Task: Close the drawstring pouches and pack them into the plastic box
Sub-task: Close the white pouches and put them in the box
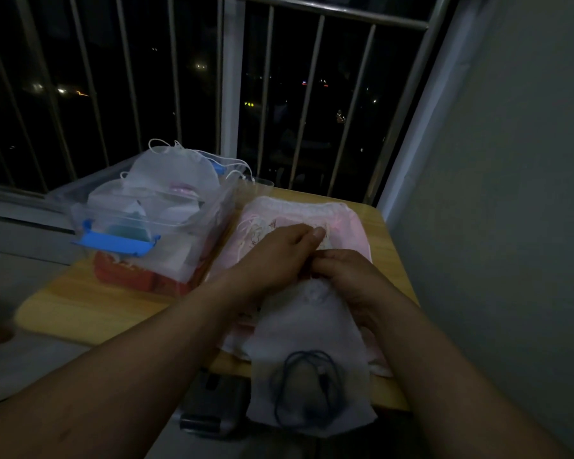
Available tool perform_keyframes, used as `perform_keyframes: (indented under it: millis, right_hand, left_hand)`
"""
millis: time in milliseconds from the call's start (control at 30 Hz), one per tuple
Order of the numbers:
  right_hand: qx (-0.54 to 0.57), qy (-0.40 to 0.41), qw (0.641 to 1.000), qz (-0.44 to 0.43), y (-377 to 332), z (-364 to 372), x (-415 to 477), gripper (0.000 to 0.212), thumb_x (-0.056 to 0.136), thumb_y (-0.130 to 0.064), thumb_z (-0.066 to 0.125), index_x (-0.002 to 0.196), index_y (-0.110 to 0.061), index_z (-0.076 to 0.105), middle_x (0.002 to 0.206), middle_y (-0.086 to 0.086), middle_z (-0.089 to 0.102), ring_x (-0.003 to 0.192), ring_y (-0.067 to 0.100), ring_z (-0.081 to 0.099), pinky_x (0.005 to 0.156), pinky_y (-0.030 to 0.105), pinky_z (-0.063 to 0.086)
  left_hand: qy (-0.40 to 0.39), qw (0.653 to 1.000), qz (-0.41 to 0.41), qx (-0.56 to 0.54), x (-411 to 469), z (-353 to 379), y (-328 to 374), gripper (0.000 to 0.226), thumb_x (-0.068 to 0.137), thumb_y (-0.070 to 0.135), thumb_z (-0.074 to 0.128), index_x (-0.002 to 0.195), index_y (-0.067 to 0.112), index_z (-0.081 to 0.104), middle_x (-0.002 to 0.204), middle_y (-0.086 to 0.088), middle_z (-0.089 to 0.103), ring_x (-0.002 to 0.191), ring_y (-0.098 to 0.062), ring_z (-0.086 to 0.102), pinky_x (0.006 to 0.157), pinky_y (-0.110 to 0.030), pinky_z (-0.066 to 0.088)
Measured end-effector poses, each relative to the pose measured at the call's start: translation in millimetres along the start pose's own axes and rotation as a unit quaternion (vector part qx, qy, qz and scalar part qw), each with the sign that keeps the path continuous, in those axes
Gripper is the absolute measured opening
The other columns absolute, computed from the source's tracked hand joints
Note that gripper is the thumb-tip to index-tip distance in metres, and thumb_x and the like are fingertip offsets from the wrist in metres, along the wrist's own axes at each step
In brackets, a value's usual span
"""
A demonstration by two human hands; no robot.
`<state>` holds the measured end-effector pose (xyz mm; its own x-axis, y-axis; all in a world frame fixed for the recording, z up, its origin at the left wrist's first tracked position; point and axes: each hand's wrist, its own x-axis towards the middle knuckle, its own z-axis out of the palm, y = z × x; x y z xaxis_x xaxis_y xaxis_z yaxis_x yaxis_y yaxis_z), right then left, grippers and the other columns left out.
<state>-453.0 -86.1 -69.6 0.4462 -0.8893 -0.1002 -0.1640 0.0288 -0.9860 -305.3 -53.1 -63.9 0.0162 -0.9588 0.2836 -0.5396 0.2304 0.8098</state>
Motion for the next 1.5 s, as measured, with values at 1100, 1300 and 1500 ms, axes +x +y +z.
perform_keyframes:
  millis: [1100,1300,1500]
  right_hand:
    - [0.151,-0.007,0.988,0.031,9,-9,9,0.023,0.095,-0.010,0.067,0.072,-0.008,0.070,0.074,0.014,0.067,0.065,0.021,0.064,0.069,0.034,0.052]
    - [0.131,0.016,0.991,0.024,10,-9,8,0.021,0.094,-0.004,0.068,0.073,-0.006,0.070,0.074,0.014,0.069,0.066,0.021,0.064,0.068,0.032,0.053]
    - [0.083,0.008,0.996,0.028,7,-10,8,0.003,0.092,0.001,0.069,0.090,0.002,0.068,0.081,0.013,0.074,0.071,0.019,0.069,0.069,0.029,0.059]
  left_hand:
    - [-0.052,0.998,-0.036,0.008,1,-15,-20,0.025,0.102,0.024,0.060,0.092,0.003,0.070,0.083,-0.002,0.066,0.073,-0.008,0.055,0.071,-0.029,0.045]
    - [-0.021,0.998,-0.026,0.060,2,-10,-20,0.021,0.099,0.023,0.063,0.091,0.006,0.071,0.089,-0.005,0.071,0.082,-0.017,0.063,0.077,-0.035,0.049]
    - [-0.002,0.983,0.024,0.180,-1,-15,-21,0.014,0.100,0.037,0.061,0.089,0.029,0.062,0.085,0.012,0.062,0.082,-0.010,0.059,0.070,-0.031,0.044]
